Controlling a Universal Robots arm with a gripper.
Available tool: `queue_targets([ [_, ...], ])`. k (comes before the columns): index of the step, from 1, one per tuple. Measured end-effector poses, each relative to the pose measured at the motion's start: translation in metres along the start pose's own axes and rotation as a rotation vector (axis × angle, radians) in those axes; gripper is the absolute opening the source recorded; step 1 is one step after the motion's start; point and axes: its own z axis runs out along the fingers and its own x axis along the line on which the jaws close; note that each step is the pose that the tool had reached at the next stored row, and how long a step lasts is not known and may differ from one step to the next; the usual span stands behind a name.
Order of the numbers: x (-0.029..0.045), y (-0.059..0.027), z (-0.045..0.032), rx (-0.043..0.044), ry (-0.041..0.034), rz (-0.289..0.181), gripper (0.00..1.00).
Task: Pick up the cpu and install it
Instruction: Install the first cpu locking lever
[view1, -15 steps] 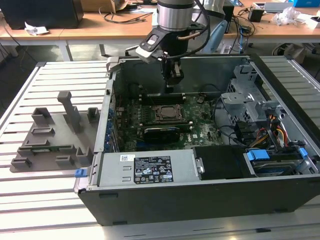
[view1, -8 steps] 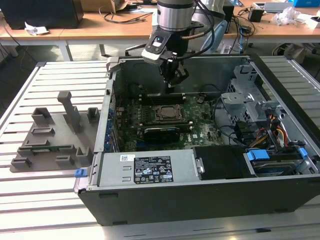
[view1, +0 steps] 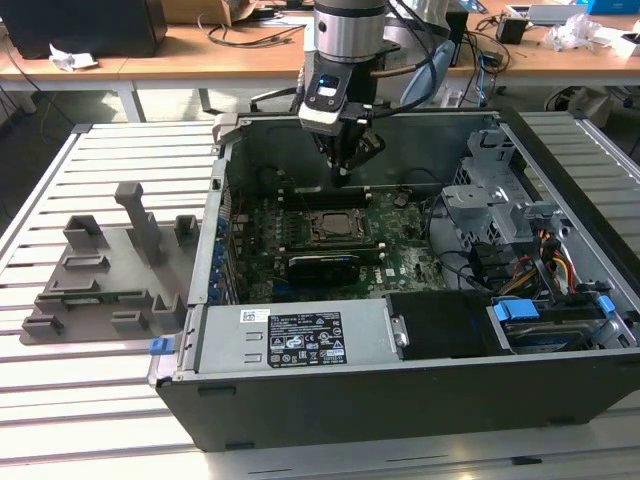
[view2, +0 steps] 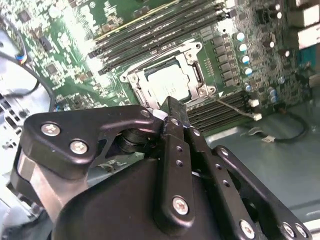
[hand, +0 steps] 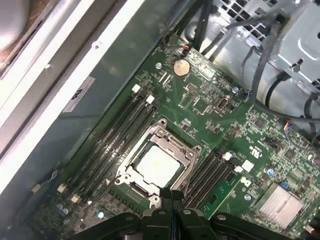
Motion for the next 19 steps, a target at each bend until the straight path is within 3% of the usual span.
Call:
queue_targets([
  [3,0.0000,0.0000,0.0000,-0.0044,-0.0046,-0.109,0.11],
  [11,0.0000,0.0000,0.0000,-0.0113,-0.0115,-0.276,0.11],
  [16,0.0000,0.0000,0.0000,-0.0174,-0.0178,-0.426,0.11],
  [19,0.0000,0.0000,0.0000,-0.0202,-0.0206,-0.493,0.11],
])
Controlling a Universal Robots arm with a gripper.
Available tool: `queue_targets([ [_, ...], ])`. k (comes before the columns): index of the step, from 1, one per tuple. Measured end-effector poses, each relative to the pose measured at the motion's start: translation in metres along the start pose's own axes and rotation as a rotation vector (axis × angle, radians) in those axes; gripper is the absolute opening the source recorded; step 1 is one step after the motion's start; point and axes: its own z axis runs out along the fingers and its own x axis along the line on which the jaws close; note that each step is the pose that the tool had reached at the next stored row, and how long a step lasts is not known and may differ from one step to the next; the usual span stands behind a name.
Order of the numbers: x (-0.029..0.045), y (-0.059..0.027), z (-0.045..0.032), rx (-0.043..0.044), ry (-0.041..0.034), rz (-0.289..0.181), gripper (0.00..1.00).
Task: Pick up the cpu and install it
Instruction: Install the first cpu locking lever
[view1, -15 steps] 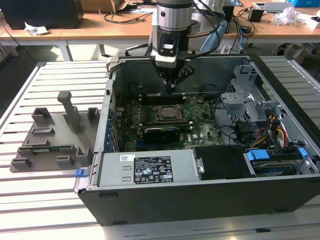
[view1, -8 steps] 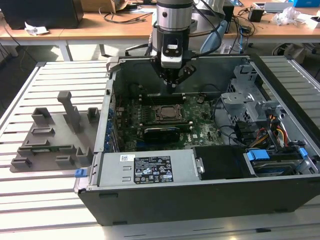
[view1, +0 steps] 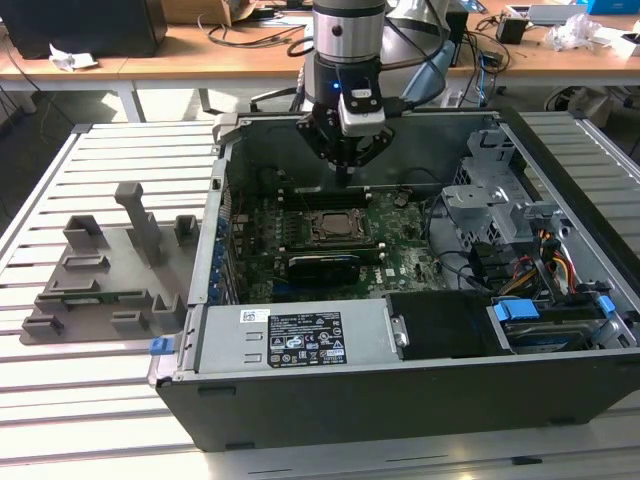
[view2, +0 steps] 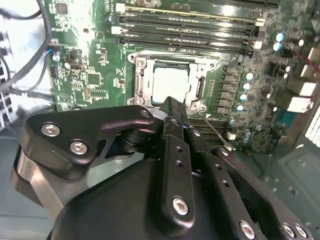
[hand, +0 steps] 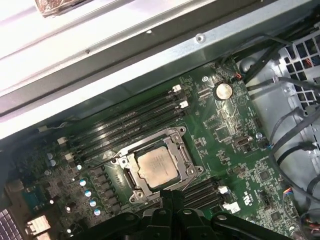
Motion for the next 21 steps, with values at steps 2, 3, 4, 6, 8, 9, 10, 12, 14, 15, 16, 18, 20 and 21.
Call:
queue_targets([
  [2,0.0000,0.0000,0.0000,-0.0014,-0.0013,-0.032,0.11],
  [3,0.0000,0.0000,0.0000,-0.0021,-0.0022,-0.053,0.11],
  [4,0.0000,0.0000,0.0000,-0.0028,-0.0029,-0.069,0.11],
  [6,0.0000,0.0000,0.0000,-0.0042,-0.0043,-0.102,0.11],
  [8,0.0000,0.0000,0.0000,-0.0057,-0.0058,-0.139,0.11],
  [9,0.0000,0.0000,0.0000,-0.0066,-0.0067,-0.162,0.11],
  [10,0.0000,0.0000,0.0000,-0.0073,-0.0075,-0.178,0.11],
  [12,0.0000,0.0000,0.0000,-0.0093,-0.0095,-0.226,0.11],
  [14,0.0000,0.0000,0.0000,-0.0109,-0.0112,-0.266,0.11],
  [15,0.0000,0.0000,0.0000,-0.0121,-0.0123,-0.295,0.11],
  [16,0.0000,0.0000,0.0000,-0.0130,-0.0131,-0.314,0.11],
  [18,0.0000,0.0000,0.0000,-0.0145,-0.0148,-0.352,0.11],
  [20,0.0000,0.0000,0.0000,-0.0163,-0.0166,-0.397,0.11],
  [21,0.0000,0.0000,0.0000,-0.0181,-0.0184,-0.438,0.11],
])
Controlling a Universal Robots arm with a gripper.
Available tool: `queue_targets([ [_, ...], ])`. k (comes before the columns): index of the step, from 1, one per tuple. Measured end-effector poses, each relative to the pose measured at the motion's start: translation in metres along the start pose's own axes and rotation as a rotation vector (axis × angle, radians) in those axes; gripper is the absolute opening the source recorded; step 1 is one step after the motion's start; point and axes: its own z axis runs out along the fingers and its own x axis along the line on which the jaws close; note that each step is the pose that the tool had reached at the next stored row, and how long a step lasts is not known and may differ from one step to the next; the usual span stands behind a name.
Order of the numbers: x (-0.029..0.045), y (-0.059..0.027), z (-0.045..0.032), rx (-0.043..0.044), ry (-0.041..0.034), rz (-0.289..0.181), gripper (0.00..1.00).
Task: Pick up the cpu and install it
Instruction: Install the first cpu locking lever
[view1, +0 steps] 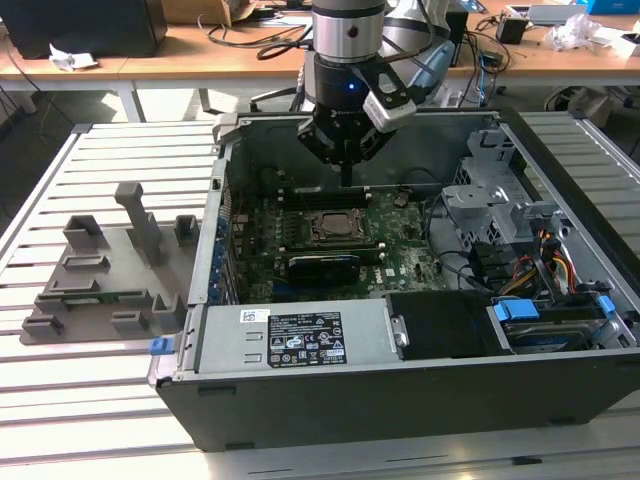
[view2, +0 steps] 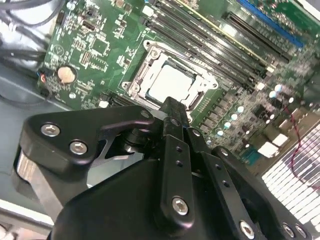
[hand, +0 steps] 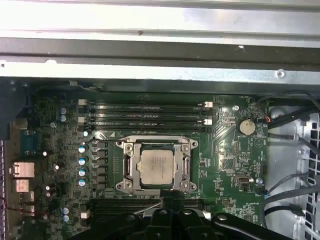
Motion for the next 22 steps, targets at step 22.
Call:
queue_targets([
  [22,0.0000,0.0000,0.0000,-0.0180,-0.0184,-0.439,0.11],
])
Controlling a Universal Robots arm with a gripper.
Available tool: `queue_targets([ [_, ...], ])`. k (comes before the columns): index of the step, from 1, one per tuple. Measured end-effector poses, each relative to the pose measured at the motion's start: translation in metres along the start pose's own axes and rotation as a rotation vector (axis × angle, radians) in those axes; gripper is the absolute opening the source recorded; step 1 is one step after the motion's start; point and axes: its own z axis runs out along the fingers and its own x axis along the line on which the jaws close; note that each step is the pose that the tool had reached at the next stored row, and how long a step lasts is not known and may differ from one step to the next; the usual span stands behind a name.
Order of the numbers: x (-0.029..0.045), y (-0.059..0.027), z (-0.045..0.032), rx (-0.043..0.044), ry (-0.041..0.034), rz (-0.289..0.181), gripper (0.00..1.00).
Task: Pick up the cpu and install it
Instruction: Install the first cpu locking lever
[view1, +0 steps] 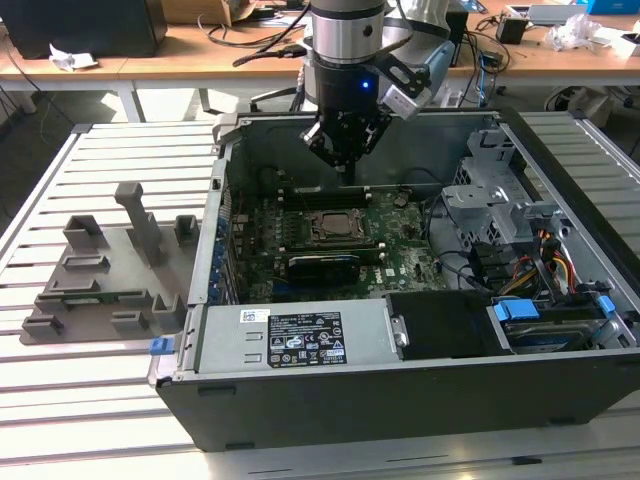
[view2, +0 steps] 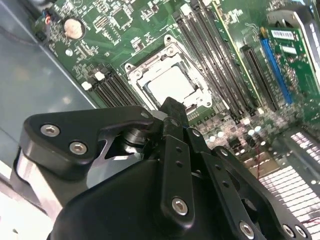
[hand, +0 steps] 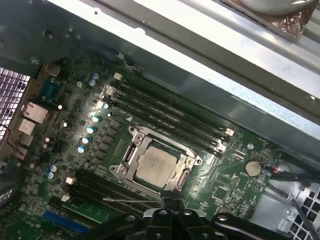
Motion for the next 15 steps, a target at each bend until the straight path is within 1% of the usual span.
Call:
queue_targets([
  [2,0.0000,0.0000,0.0000,-0.0012,-0.0012,-0.029,0.11],
  [5,0.0000,0.0000,0.0000,-0.0043,-0.0044,-0.106,0.11],
  [15,0.0000,0.0000,0.0000,-0.0106,-0.0108,-0.257,0.11],
])
